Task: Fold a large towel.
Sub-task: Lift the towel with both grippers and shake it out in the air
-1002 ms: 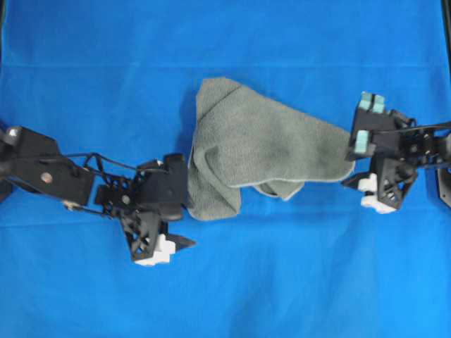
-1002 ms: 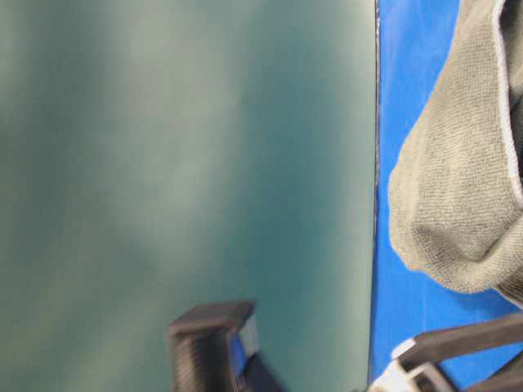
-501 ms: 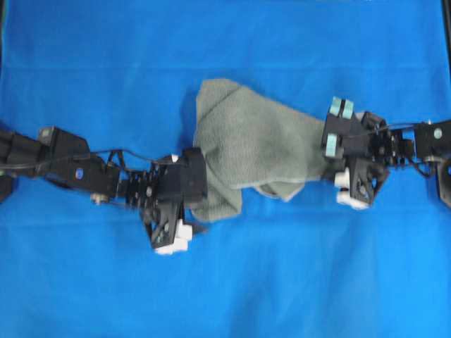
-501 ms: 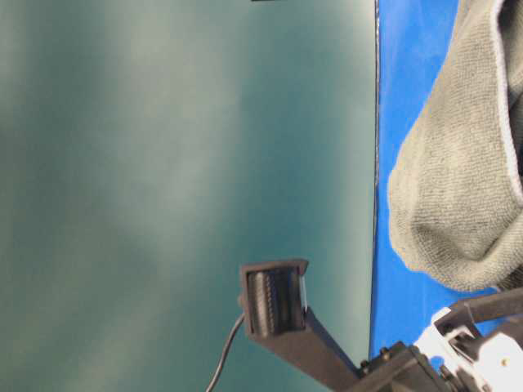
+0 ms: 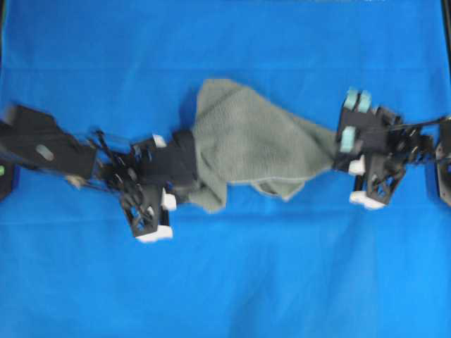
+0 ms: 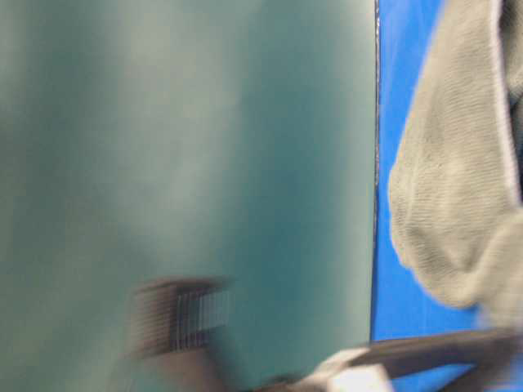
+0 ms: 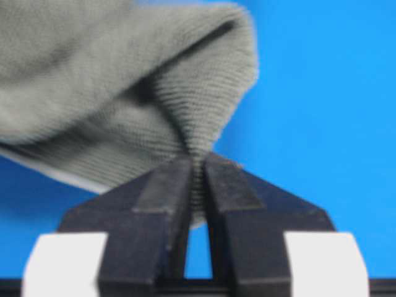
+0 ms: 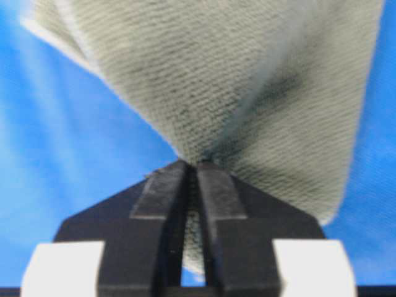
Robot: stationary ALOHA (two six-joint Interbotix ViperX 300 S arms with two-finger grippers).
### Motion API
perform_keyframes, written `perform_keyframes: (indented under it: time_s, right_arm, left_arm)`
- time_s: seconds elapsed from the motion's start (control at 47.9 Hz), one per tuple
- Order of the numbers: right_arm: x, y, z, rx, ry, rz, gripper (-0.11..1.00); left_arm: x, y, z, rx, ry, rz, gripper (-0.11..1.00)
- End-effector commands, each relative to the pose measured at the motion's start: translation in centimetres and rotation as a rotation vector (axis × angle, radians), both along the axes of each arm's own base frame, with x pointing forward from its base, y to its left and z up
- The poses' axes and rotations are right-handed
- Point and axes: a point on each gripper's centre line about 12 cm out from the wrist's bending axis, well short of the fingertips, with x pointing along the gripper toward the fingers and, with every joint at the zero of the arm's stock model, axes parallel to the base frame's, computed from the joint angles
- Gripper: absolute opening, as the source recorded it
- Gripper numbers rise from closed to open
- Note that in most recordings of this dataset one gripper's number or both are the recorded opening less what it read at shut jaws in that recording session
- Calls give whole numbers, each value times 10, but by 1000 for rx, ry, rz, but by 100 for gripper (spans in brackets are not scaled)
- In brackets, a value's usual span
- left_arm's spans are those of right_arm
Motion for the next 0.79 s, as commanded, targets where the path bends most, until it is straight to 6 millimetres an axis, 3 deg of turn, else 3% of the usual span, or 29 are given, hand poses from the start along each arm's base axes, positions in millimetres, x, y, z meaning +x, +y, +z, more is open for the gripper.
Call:
perform_keyframes:
  time_s: [0.0,0.23,0.48,0.626,0.772]
  right_arm:
    - [0,6,36,2,-104,26,5]
    - [-21,20,126,16,-434,90,5]
    - [-49,19,216,4,-734,106,5]
    - [-57,7,251,-119,-808,95,5]
    - [-61,-27,276,-333,-791,-28,5]
  left_arm:
    - [-13,1,51,-17,-125,-1,2]
    - [-64,8,136,-49,-387,-3,2]
    - [-119,23,228,-65,-692,22,2]
    - [-135,50,255,26,-775,103,2]
    - [-138,90,268,162,-775,235,2]
